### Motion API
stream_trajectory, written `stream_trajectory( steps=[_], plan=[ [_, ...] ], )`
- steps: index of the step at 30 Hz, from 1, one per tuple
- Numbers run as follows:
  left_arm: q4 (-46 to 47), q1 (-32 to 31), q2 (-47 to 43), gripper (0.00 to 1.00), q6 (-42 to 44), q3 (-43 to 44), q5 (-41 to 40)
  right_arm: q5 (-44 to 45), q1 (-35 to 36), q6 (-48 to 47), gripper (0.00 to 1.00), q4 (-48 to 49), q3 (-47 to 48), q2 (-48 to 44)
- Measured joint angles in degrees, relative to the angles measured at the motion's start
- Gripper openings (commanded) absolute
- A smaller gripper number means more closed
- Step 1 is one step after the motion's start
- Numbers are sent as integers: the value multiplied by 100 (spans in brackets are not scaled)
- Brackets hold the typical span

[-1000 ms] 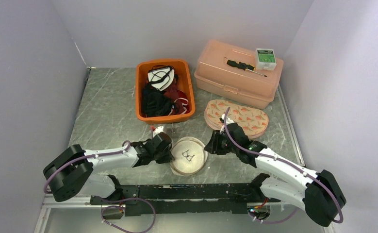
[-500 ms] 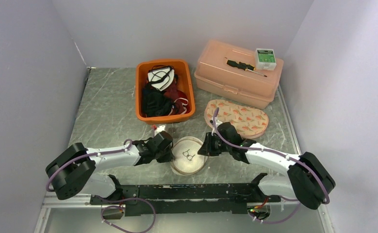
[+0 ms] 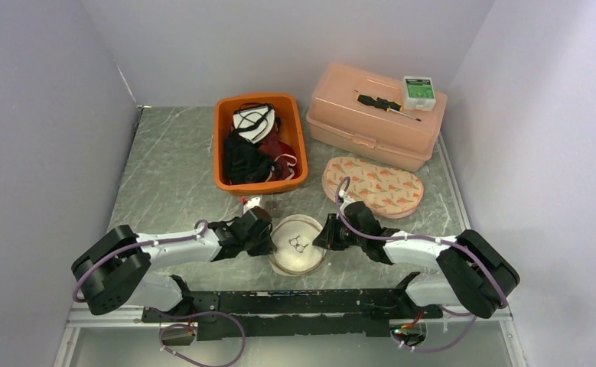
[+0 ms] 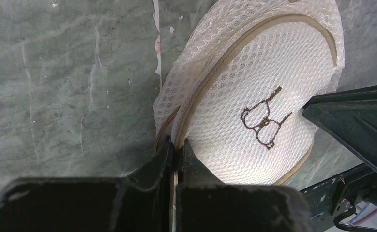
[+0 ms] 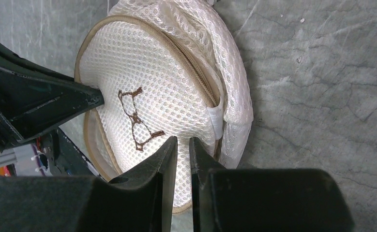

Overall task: Unzip the laundry bag and remove the bra
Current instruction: Close the laundry bag at the center of the board, then reset both arms

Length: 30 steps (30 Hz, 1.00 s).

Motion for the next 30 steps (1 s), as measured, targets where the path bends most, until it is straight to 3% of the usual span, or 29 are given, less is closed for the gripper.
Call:
stream_trajectory(
  steps=[5, 10, 15, 18, 30],
  plan=[
    [76, 2, -33, 3, 0, -52, -2, 118, 13, 9, 24, 92, -26, 2],
    [50, 4, -87, 10, -2, -59, -17, 94, 33, 11, 44, 170, -55, -59],
    [-107, 2, -426, 56, 74, -87, -22, 164, 39, -66, 58, -35, -70, -529],
    [-356, 2, -785, 68, 155, -87, -37, 291, 20, -223, 65, -518, -66, -1167],
    [-1397, -42, -2026, 75, 573, 444, -363, 935, 9, -1093, 68, -2498, 669, -3921]
  ],
)
